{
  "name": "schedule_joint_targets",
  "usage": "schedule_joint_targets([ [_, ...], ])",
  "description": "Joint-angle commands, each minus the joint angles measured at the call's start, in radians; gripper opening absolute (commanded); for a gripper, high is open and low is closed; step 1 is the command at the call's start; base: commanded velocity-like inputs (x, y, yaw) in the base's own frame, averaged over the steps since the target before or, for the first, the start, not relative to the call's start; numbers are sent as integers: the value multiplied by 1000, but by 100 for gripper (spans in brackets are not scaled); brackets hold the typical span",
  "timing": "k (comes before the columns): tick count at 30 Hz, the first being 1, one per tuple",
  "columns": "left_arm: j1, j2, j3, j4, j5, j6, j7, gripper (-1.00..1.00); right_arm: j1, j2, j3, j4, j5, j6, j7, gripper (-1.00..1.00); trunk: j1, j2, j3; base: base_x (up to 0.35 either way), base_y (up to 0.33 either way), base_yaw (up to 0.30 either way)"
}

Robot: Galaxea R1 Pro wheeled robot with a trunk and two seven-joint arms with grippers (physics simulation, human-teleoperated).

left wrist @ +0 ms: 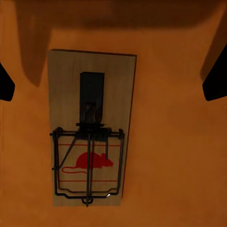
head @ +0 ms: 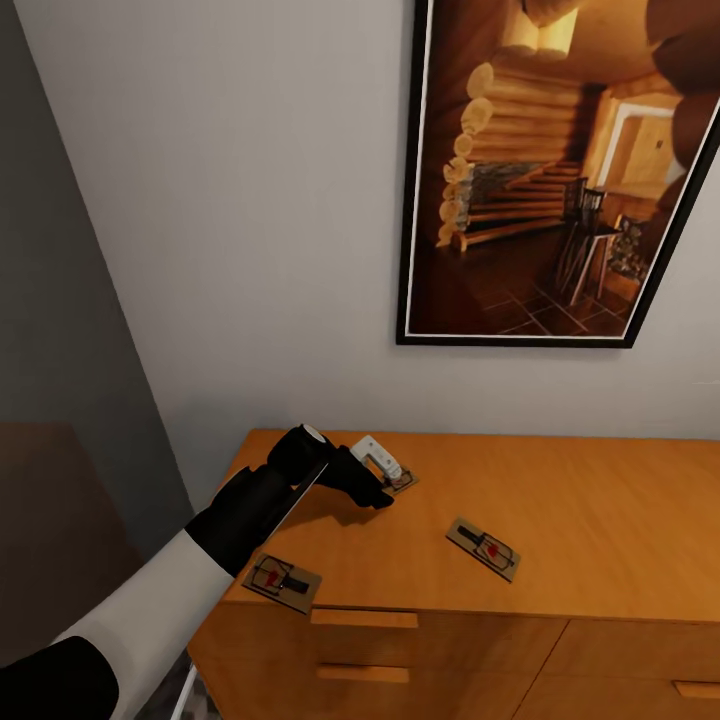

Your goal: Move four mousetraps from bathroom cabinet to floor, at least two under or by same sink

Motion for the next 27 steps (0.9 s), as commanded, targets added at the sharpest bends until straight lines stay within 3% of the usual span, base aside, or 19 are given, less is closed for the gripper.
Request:
schedule_joint_targets([
  [1,-1,0,0,-1,-11,2,-9,100,-1,0,4,1,-13,-4,7,-100,0,-1,-1,0,0,0],
  [27,-1,-1,-10,19,-10,2,-10,100,-1,1,4,1,-13,-4,8,-100,0,-1,-5,0,0,0],
])
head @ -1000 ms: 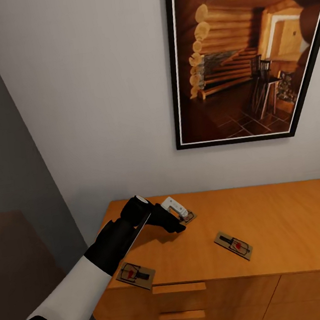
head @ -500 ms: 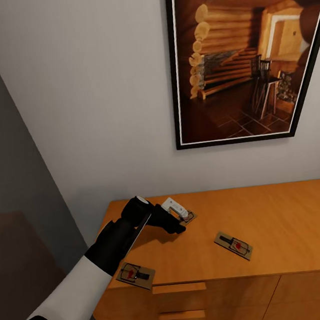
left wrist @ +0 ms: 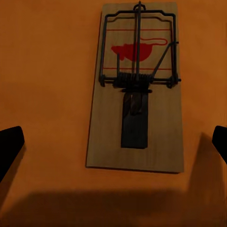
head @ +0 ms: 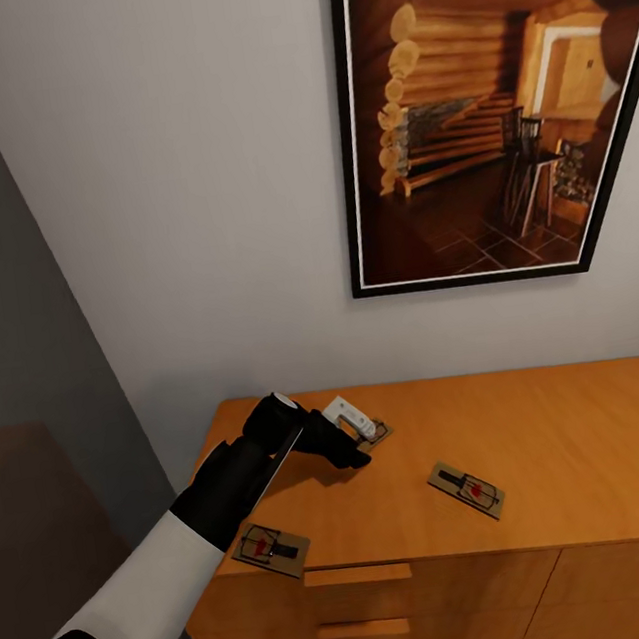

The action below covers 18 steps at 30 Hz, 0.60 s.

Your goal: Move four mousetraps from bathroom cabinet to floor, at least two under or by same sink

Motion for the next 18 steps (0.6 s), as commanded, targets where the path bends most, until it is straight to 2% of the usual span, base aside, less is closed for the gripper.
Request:
schedule_joint_targets([
  [1,-1,0,-1,0,-11,2,-9,100,-1,0,4,1,-13,-4,8,-100,0,-1,-2,0,0,0],
  [18,-1,-2,-5,1,-11,2,-9,100,-1,0,4,1,-13,-4,8,-100,0,-1,-5,0,0,0],
])
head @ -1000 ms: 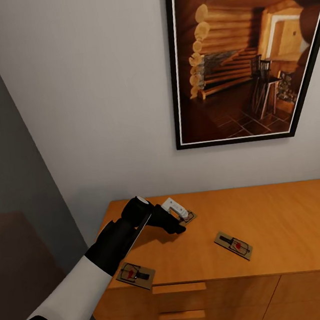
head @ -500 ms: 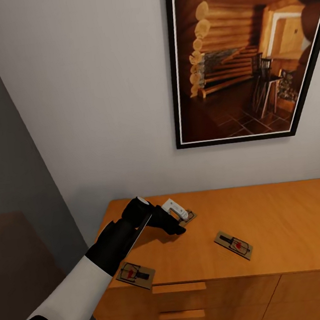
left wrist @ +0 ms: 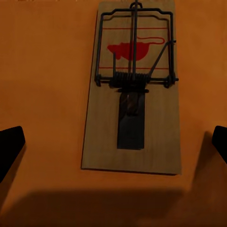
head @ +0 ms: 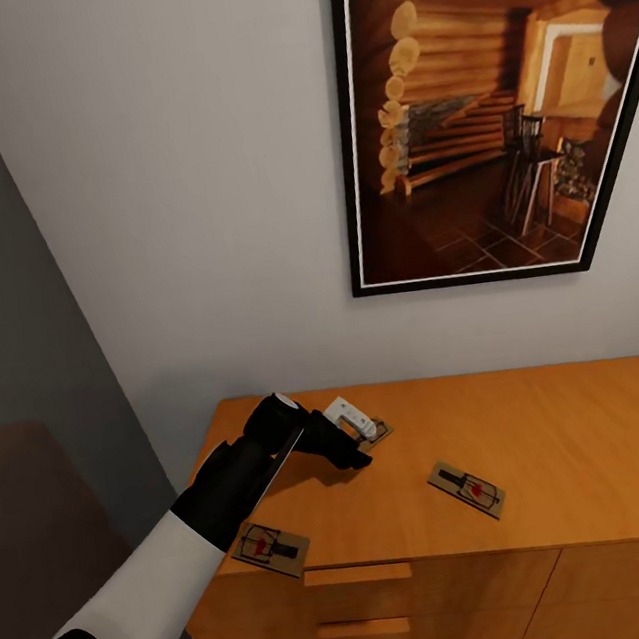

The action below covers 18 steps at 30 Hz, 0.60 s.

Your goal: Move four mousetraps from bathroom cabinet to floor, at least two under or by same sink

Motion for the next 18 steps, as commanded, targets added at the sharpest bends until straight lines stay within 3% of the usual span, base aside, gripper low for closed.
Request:
schedule_joint_targets([
  [1,0,0,0,0,-15,2,-10,100,-1,0,4,1,-13,-4,8,-100,0,0,-1,0,0,0],
  [18,0,0,-1,1,-15,2,-10,100,-1,-1,4,1,-13,-4,7,-100,0,0,-3,0,0,0],
])
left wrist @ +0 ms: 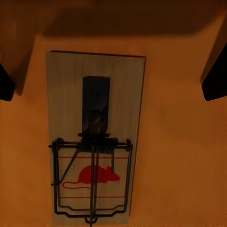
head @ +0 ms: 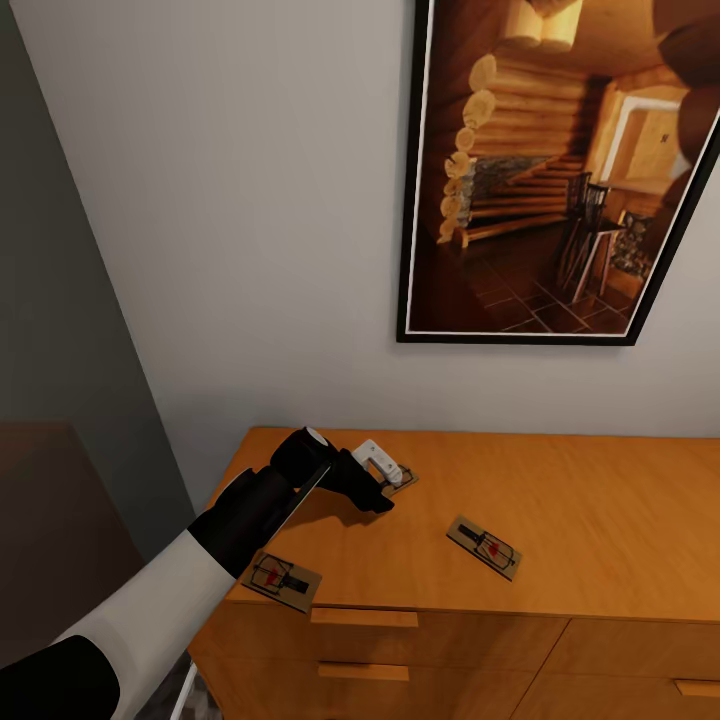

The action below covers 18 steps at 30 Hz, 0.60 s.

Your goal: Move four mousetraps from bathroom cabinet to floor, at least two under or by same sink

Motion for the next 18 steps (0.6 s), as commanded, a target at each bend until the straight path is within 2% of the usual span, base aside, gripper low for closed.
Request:
schedule_joint_targets([
  [1,0,0,-1,5,-11,3,-10,100,-1,0,4,1,-13,-4,8,-100,0,0,-1,0,0,0],
  [14,0,1,-5,6,-11,3,-10,100,-1,0,4,1,-13,-4,7,-100,0,0,-1,0,0,0],
  [15,0,1,-5,6,-11,3,-10,-100,-1,0,4,1,-13,-4,7,-100,0,0,-1,0,0,0],
  [18,0,1,-5,6,-11,3,-10,-100,-1,0,4,1,-13,-4,7,-100,0,0,-1,0,0,0],
])
